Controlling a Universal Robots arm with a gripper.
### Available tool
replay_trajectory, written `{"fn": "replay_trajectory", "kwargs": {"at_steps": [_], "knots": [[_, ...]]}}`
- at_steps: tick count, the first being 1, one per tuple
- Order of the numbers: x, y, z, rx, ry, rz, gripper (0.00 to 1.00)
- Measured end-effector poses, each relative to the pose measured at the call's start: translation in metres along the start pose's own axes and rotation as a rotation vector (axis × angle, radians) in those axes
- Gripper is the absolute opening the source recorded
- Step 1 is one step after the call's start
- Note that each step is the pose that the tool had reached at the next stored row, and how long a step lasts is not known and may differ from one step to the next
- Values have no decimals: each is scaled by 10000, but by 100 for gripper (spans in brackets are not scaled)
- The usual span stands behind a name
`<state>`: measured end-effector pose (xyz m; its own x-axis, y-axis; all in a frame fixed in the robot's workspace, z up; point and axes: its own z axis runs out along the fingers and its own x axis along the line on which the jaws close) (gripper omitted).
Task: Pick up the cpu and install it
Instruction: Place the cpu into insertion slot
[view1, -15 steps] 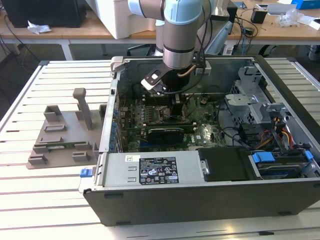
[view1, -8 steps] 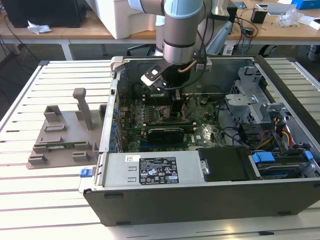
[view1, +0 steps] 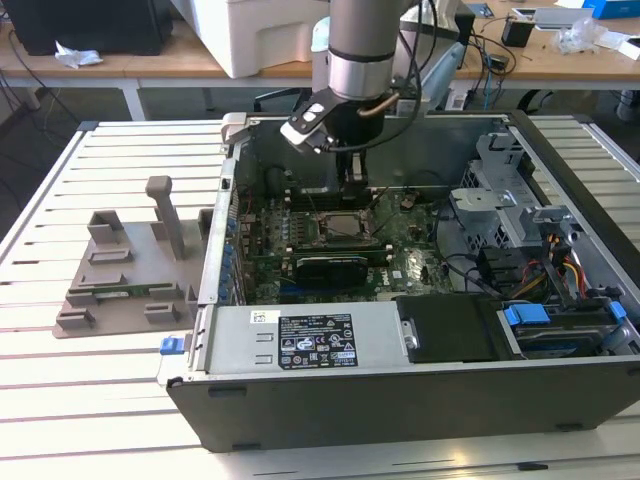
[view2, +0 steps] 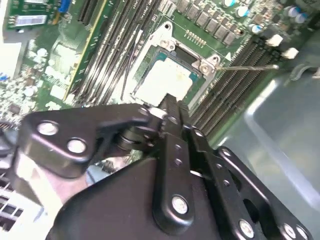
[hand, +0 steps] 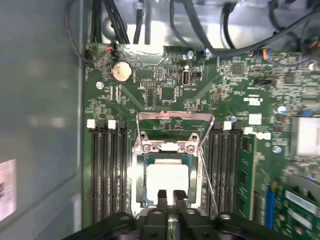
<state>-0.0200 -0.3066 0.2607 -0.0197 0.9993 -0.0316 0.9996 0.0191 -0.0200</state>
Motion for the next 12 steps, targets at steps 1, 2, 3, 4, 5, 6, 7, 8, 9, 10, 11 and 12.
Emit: {"fn": "replay_trajectory", "kwargs": {"at_steps": [1, 2, 3, 4, 5, 6, 7, 8, 9, 10, 11, 12], "knots": [[-3, -2, -100, 0, 1, 0, 11], [-4, -3, -176, 0, 0, 0, 11], [-5, -4, -210, 0, 1, 0, 11], [-7, -5, -248, 0, 0, 0, 11], [-7, -6, -278, 1, 1, 0, 11], [-8, -6, -298, 0, 1, 1, 11], [-9, -7, -323, 0, 1, 0, 11], [-9, -7, -341, 0, 1, 0, 11], [-11, -8, -371, 0, 1, 1, 11], [-10, -8, -372, -2, 4, 0, 11], [-10, -8, -372, -2, 4, 1, 11], [-10, -8, -373, 0, 1, 0, 11]]}}
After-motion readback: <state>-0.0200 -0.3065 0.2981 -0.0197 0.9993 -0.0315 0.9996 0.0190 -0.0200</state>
